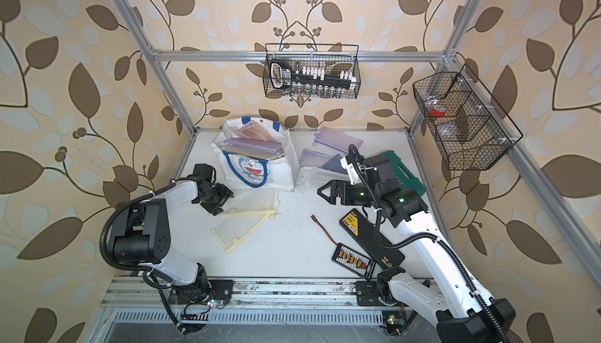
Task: Put the pencil pouch into the canvas bag
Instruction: Move the pencil pouches to the center of the board.
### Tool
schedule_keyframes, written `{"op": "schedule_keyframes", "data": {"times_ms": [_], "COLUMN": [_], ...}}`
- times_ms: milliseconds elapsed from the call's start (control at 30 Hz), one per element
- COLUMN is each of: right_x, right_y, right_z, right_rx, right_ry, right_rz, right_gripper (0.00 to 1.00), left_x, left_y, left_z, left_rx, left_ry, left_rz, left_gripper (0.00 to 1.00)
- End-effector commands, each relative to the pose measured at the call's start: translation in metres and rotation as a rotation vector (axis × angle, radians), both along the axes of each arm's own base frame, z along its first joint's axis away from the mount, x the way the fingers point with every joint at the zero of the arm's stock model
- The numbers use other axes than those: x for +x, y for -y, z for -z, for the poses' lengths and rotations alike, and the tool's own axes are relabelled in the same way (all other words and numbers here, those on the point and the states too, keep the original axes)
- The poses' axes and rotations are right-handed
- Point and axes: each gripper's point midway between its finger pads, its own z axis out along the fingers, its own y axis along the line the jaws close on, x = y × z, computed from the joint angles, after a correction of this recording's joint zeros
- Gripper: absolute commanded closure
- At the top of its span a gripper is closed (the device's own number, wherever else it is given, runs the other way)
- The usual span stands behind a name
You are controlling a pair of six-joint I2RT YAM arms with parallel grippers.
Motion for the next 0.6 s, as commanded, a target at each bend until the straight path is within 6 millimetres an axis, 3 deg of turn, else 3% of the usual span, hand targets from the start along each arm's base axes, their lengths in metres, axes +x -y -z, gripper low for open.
{"op": "schedule_keyframes", "data": {"times_ms": [0, 200, 333, 433, 567], "right_x": [0.004, 0.006, -0.002, -0.011, -0.025], "right_y": [-0.007, -0.011, -0.016, -0.018, -0.019], "right_z": [0.003, 0.016, 0.032, 0.046, 0.07], "right_rx": [0.027, 0.044, 0.093, 0.132, 0.141], "right_ry": [-0.012, -0.043, -0.1, -0.144, -0.199], "right_rz": [-0.009, -0.018, -0.024, -0.029, -0.047], "right_gripper": [0.0, 0.0, 0.0, 0.0, 0.0], "left_x": [-0.038, -0.079, -0.101, -0.103, -0.09], "left_y": [0.018, 0.053, 0.079, 0.098, 0.101], "left_z": [0.015, 0.014, 0.016, 0.014, -0.002], "left_rx": [-0.042, 0.014, 0.045, 0.038, 0.082], "left_ry": [-0.095, -0.141, -0.147, -0.147, -0.116], "left_rz": [-0.035, -0.04, -0.052, -0.033, 0.028], "left_gripper": [0.36, 0.39, 0.38, 0.38, 0.36]}}
